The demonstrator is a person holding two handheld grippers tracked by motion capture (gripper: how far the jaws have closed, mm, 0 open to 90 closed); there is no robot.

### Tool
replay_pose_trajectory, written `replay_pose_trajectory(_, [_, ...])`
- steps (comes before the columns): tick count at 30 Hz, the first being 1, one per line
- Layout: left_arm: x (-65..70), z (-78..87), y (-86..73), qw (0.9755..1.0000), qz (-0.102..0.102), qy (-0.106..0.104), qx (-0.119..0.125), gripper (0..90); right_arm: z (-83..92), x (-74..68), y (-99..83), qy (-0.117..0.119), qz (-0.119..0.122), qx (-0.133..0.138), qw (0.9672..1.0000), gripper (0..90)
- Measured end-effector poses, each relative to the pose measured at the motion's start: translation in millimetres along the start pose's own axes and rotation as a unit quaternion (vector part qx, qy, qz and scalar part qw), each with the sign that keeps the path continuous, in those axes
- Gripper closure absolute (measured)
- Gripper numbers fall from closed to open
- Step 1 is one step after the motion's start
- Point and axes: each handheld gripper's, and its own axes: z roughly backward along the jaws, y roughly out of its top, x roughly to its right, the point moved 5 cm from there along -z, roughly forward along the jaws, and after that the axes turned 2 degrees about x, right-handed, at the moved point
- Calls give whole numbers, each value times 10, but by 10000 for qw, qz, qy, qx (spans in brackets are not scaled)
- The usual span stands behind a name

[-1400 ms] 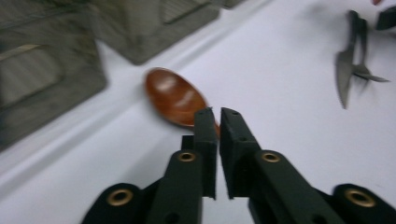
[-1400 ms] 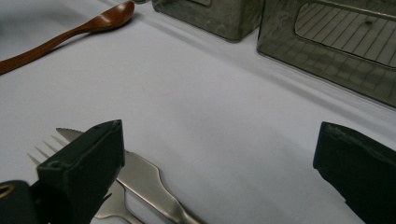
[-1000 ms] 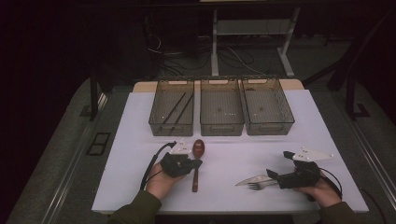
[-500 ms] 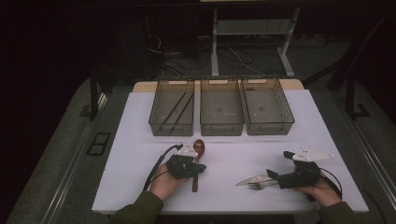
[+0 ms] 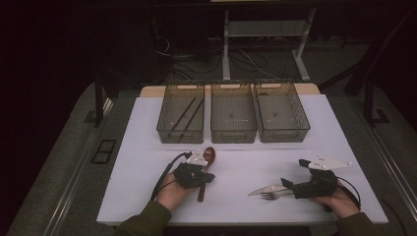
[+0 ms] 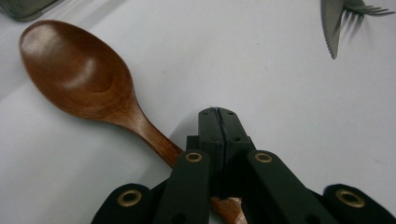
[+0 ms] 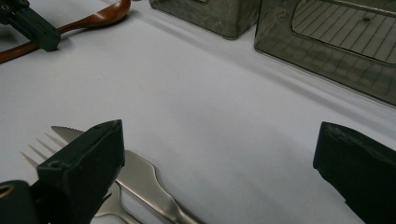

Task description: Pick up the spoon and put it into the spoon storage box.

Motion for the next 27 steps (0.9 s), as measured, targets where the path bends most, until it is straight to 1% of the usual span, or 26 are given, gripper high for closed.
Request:
replay_pose_trajectory(1, [-7, 8, -4, 10000, -19, 17, -25, 884, 1, -1, 0, 2, -5, -3, 10000, 16])
replay_pose_trajectory(2, [-6, 9, -5, 10000, 37, 30, 1, 884, 1, 0, 0, -1, -4, -2, 10000, 15])
replay_pose_trajectory(3, [-10, 12, -8, 10000, 45, 27, 2, 885, 1, 0, 0, 1, 0, -3, 10000, 16])
replay_pose_trajectory(10, [-50, 56, -32, 9999, -6, 100, -100, 885, 1, 4, -2, -7, -9, -2, 10000, 16])
replay_pose_trajectory(11, [-54, 63, -37, 9999, 29, 132, -101, 885, 2, 6, -2, -8, -12, -3, 10000, 16])
replay_pose_trajectory(14, [-94, 97, -53, 9996, 2, 224, -159, 885, 4, 7, -1, -7, -12, 11, 10000, 16])
replay_pose_trajectory(15, [-96, 107, -62, 9995, 85, 253, -157, 885, 4, 7, -1, -4, -15, 4, 10000, 15])
replay_pose_trajectory(16, [-111, 121, -69, 9994, 91, 291, -186, 885, 4, 8, -1, -6, -12, 7, 10000, 15])
replay_pose_trajectory(17, [-140, 132, -72, 9993, 1, 330, -198, 885, 5, 8, -1, -5, -14, 7, 10000, 16])
replay_pose_trajectory(18, [-149, 146, -81, 9991, 53, 368, -218, 885, 5, 9, 0, -7, -22, 8, 10000, 15])
replay_pose_trajectory(20, [-188, 166, -93, 9988, 36, 446, -207, 885, 4, 12, 0, -11, -15, 14, 10000, 16])
replay_pose_trajectory(21, [-201, 181, -104, 9985, 108, 493, -225, 886, 4, 13, -1, -9, -11, 11, 10000, 15])
replay_pose_trajectory(22, [-224, 192, -108, 9984, 47, 517, -245, 885, 4, 13, -1, -10, -12, 10, 10000, 16])
replay_pose_trajectory(24, [-255, 214, -122, 9978, 101, 596, -257, 885, 4, 13, -1, -10, -12, 10, 10000, 16])
replay_pose_trajectory(25, [-284, 228, -126, 9976, 48, 633, -283, 885, 4, 14, -1, -12, -12, 11, 10000, 15])
replay_pose_trajectory(26, [-299, 237, -134, 9973, 91, 678, -273, 885, 5, 14, 0, -13, -19, 8, 10000, 15])
replay_pose_trajectory(27, [-325, 248, -138, 9970, 63, 718, -264, 885, 5, 14, -1, -14, -20, 9, 10000, 15])
